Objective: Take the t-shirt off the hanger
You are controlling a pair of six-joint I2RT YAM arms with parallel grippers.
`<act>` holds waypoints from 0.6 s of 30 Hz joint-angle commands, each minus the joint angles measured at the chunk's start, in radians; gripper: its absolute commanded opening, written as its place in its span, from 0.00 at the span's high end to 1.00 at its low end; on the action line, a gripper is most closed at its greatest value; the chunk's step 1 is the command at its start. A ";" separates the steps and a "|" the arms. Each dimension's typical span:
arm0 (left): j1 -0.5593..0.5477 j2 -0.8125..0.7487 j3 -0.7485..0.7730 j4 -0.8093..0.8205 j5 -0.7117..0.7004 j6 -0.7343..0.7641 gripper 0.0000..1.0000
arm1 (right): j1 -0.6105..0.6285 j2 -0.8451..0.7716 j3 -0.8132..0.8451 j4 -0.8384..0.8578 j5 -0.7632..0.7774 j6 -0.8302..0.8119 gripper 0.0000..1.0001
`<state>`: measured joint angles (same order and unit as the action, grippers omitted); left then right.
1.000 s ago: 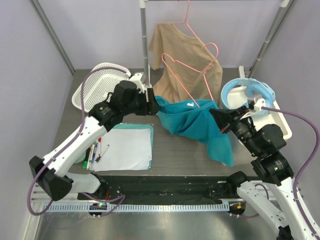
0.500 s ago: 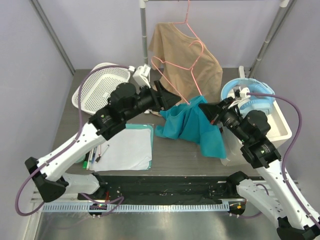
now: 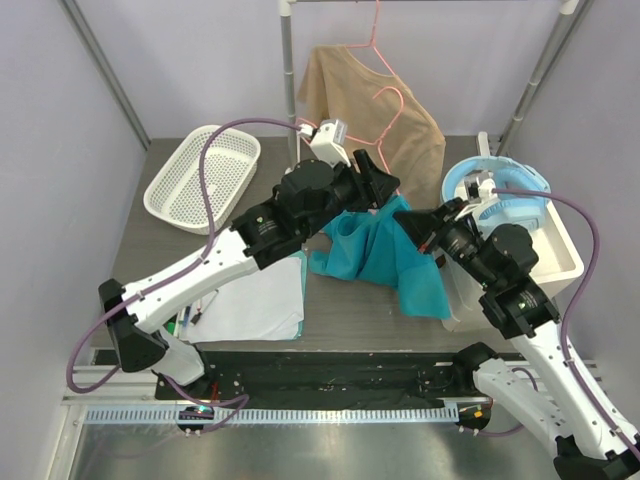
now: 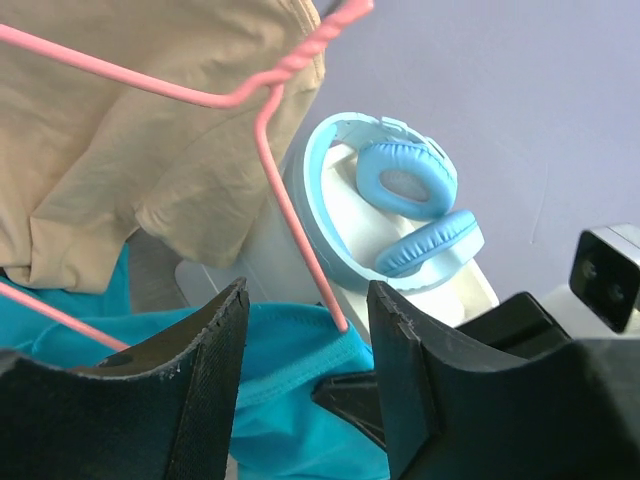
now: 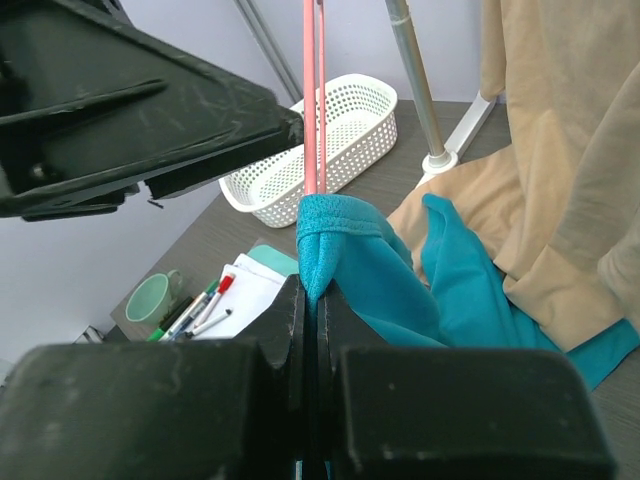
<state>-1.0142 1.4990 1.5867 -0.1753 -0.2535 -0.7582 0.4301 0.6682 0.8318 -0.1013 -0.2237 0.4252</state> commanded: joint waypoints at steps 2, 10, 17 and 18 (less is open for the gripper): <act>-0.003 0.018 0.049 0.043 -0.078 -0.006 0.50 | 0.002 -0.050 0.004 0.071 -0.011 -0.005 0.99; -0.003 0.082 0.120 0.069 -0.037 -0.010 0.53 | 0.002 -0.041 0.006 0.094 -0.101 -0.023 0.99; -0.004 0.098 0.151 0.031 -0.032 0.022 0.91 | 0.002 -0.035 0.013 0.095 -0.092 -0.034 0.99; -0.004 0.099 0.159 0.024 -0.039 0.033 1.00 | 0.002 -0.027 0.026 0.094 -0.092 -0.037 0.98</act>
<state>-1.0145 1.6100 1.7054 -0.1551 -0.2687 -0.7765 0.4301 0.6312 0.8207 -0.0902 -0.3000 0.4141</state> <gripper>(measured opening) 0.122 0.062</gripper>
